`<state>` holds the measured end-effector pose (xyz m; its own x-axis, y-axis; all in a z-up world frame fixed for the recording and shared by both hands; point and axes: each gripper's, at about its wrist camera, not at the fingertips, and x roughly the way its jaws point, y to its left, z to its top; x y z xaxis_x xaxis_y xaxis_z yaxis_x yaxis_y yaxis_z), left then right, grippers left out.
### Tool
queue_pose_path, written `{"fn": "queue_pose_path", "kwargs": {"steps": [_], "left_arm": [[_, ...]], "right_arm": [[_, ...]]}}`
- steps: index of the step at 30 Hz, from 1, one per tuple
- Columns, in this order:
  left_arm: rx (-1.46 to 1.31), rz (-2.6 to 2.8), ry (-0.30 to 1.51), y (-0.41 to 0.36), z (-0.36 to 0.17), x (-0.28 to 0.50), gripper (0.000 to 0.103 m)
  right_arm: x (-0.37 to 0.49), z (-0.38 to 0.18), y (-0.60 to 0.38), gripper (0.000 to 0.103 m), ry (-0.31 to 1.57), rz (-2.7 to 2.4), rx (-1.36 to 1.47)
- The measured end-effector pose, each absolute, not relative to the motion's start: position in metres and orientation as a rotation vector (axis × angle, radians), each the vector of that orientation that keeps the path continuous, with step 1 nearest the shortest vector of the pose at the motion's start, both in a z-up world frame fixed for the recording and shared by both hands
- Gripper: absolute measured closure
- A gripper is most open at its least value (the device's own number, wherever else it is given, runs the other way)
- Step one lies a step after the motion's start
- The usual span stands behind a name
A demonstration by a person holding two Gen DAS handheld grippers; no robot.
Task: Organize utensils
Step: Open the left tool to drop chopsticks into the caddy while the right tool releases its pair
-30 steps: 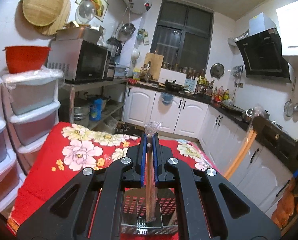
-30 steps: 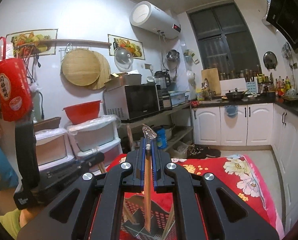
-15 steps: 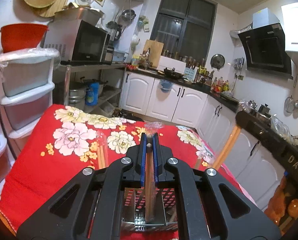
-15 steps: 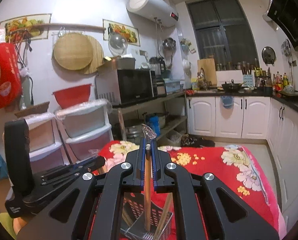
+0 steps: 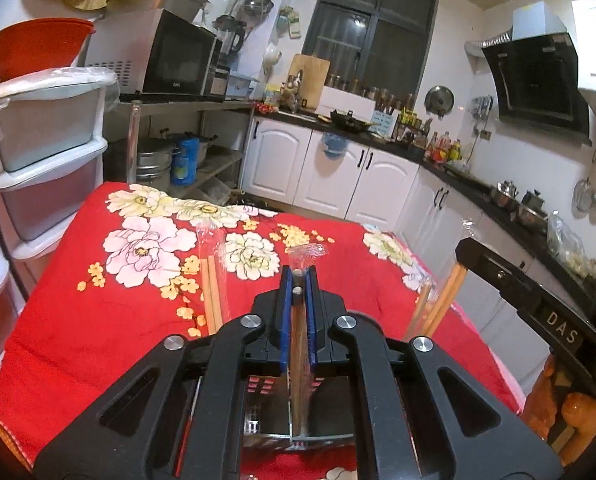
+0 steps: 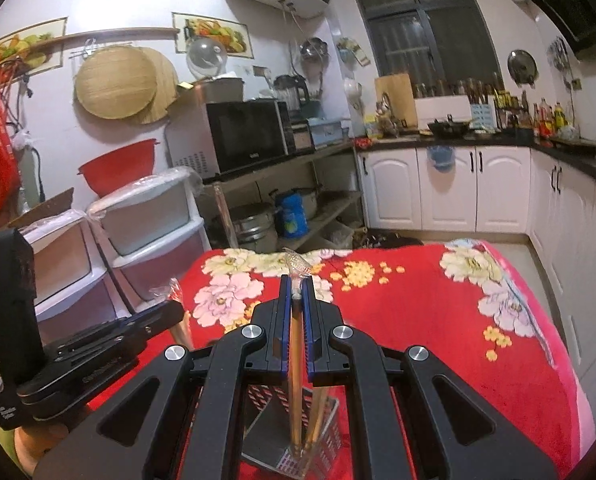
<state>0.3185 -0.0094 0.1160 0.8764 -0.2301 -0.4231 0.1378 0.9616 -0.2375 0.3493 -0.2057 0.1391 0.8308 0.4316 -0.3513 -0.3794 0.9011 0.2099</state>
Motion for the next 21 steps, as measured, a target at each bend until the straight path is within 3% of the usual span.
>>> {"fn": "queue_pose_path", "kwargs": {"steps": [10,13,21], "left_arm": [[-0.198,-0.221,0.499,-0.007,0.110,0.318,0.101],[-0.189,-0.240,0.504,-0.009,0.109,0.316,0.094],[-0.209,-0.272,0.500,-0.005,0.108,0.304,0.077]], "right_arm": [[0.354,0.124,-0.212,0.097,0.495,0.435,0.120],[0.350,0.124,-0.216,0.096,0.503,0.424,0.123],[0.331,0.123,-0.222,0.077,0.486,0.409,0.101]]}}
